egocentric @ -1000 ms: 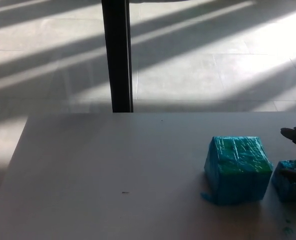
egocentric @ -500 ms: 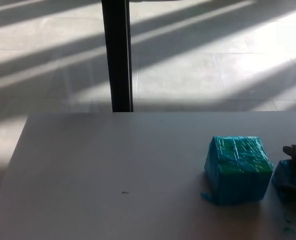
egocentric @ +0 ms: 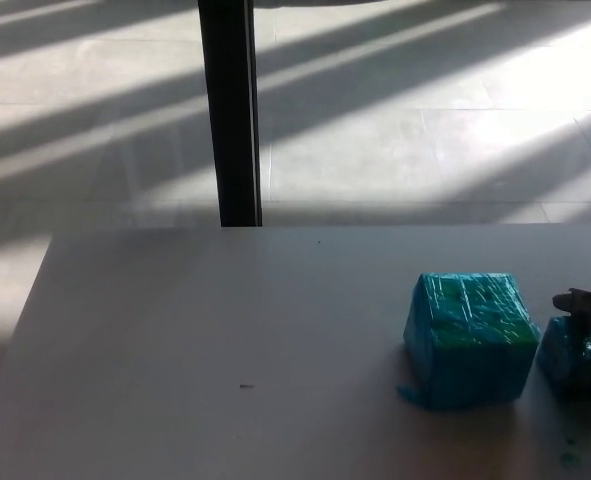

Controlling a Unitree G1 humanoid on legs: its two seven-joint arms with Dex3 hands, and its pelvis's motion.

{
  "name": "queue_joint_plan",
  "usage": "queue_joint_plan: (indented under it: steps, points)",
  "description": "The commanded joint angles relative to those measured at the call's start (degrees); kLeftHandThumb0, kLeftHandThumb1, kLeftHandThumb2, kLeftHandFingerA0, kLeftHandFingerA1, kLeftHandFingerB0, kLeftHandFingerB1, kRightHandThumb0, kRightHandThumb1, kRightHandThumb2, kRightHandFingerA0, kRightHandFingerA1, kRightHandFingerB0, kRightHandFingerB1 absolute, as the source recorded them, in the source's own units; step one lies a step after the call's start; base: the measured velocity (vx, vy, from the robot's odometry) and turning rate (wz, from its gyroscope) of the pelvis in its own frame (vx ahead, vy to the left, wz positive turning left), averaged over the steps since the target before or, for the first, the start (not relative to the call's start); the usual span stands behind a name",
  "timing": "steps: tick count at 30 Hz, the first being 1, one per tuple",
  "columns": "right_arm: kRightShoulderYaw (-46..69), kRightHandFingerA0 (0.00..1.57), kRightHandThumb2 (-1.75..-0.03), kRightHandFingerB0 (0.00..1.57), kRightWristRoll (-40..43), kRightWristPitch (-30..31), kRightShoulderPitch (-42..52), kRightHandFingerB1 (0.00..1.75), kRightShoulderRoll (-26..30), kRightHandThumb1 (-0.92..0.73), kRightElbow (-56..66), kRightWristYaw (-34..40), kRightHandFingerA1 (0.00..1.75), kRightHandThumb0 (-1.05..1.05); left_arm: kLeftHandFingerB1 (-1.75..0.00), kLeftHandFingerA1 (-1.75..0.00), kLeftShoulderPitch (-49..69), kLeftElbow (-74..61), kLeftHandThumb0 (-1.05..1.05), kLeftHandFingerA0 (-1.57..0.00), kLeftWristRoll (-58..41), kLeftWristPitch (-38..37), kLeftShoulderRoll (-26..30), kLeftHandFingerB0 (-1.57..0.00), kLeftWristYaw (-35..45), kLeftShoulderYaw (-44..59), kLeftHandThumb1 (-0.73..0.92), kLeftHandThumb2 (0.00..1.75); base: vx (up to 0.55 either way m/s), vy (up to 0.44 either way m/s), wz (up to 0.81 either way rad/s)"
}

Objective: The robot uses its right hand to pick up the small cube kept on the middle on the desk and place it on the bigger cube kept next to it

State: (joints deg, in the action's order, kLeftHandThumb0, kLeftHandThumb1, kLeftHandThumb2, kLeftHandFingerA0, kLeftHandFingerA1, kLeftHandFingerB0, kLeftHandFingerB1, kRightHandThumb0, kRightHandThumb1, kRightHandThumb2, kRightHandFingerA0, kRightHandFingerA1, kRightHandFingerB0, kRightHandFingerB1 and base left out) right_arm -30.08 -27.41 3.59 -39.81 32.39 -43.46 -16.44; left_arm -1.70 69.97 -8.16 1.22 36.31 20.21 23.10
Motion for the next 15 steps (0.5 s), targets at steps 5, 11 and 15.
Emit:
queue_joint_plan:
  steps: [5,11,15]
  points:
    - [-13.5,0.63,-0.67,0.38,-16.1,-6.7,1.3,0.34,4.5,-0.80,0.7,0.8,1.40,-0.28,-0.41,-0.53,-0.2,0.1,-0.80,-0.46,-0.2,0.0,1.5,-0.38,0.3,-0.3,0.79,0.64,0.00,0.000,0.00]
    - [-16.2,0.73,-0.62,0.79,-18.4,-6.8,1.5,0.52,6.0,-0.70,0.3,3.8,1.62,-0.29,-0.53,-0.62,-0.5,0.3,-0.80,-0.45,-0.2,0.4,1.5,-0.36,-0.2,-0.3,0.61,1.01,0.00,0.000,0.00]
    - [-15.7,0.79,-0.67,0.72,-18.0,-9.1,2.0,0.67,6.6,-0.79,-0.9,9.4,1.64,-0.34,-0.41,-0.55,-0.3,0.2,-0.82,-0.43,-0.1,0.0,1.6,-0.42,0.0,-0.3,0.78,0.64,0.00,0.000,0.00]
